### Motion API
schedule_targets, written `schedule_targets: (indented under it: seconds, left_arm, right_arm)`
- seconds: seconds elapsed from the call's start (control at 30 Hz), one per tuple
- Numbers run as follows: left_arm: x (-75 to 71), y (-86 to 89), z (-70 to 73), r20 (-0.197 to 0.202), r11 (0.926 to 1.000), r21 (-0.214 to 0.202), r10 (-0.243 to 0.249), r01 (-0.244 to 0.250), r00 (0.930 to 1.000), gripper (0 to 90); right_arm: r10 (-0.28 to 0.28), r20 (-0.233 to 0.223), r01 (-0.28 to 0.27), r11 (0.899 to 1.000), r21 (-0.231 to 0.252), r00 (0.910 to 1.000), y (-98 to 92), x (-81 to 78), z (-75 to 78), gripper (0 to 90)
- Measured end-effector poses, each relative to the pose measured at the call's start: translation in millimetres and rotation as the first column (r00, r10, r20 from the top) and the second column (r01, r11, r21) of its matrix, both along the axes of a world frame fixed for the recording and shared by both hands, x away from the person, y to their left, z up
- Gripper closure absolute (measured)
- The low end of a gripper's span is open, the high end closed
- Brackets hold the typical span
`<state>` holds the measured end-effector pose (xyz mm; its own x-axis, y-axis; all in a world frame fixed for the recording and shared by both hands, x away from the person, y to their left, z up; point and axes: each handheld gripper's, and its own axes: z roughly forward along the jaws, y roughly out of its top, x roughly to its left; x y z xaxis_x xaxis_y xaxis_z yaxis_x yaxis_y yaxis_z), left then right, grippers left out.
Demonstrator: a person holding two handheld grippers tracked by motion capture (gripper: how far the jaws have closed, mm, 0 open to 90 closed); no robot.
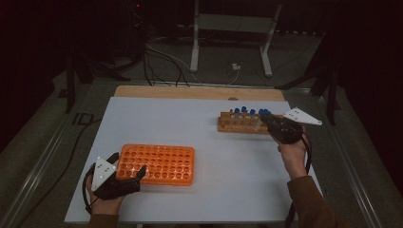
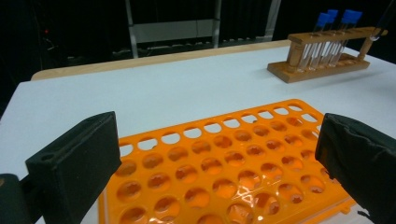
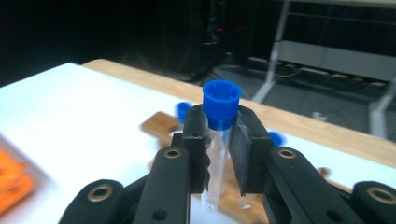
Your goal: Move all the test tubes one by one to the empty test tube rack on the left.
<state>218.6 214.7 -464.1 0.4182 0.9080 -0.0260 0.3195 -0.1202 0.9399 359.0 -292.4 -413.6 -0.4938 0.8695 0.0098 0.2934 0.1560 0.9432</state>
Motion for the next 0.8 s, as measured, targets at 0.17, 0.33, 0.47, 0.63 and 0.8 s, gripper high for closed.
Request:
schedule_targets:
  seconds: [0.17, 0.33, 0.47, 0.63, 0.8]
  left_arm:
    - [4.1, -13.5, 2.7, 0.003, 0.9996, 0.001, -0.029, 0.029, 0.9996, 0.7]
    - [10.4, -30.6, 6.9, 0.008, 0.997, 0.022, -0.074, 0.074, 0.9972, 0.7]
    - [16.0, -45.7, 8.5, 0.006, 0.993, 0.04, -0.112, 0.112, 0.9937, 0.7]
    - [25.6, -69.8, 11.6, 0.015, 0.9854, 0.046, -0.165, 0.164, 0.9862, 0.7]
    - [36.0, -103.3, 12.6, 0.012, 0.9724, 0.052, -0.228, 0.228, 0.9735, 1.3]
  right_arm:
    - [0.062, -0.022, -0.062, 0.998, 0.011, 0.9978, 15.1, -7.8, -3.6, 77.3]
    - [0.118, -0.039, -0.118, 0.993, 0.016, 0.9922, 29.4, -17.8, -7.9, 77.2]
    - [0.148, -0.049, -0.147, 0.989, 0.02, 0.9878, 37.1, -22.0, -11.6, 77.2]
    - [0.209, -0.076, -0.207, 0.978, 0.034, 0.975, 50.3, -28.4, -16.1, 77.2]
    - [0.252, -0.081, -0.249, 0.967, 0.045, 0.9643, 59.7, -35.2, -17.1, 77.2]
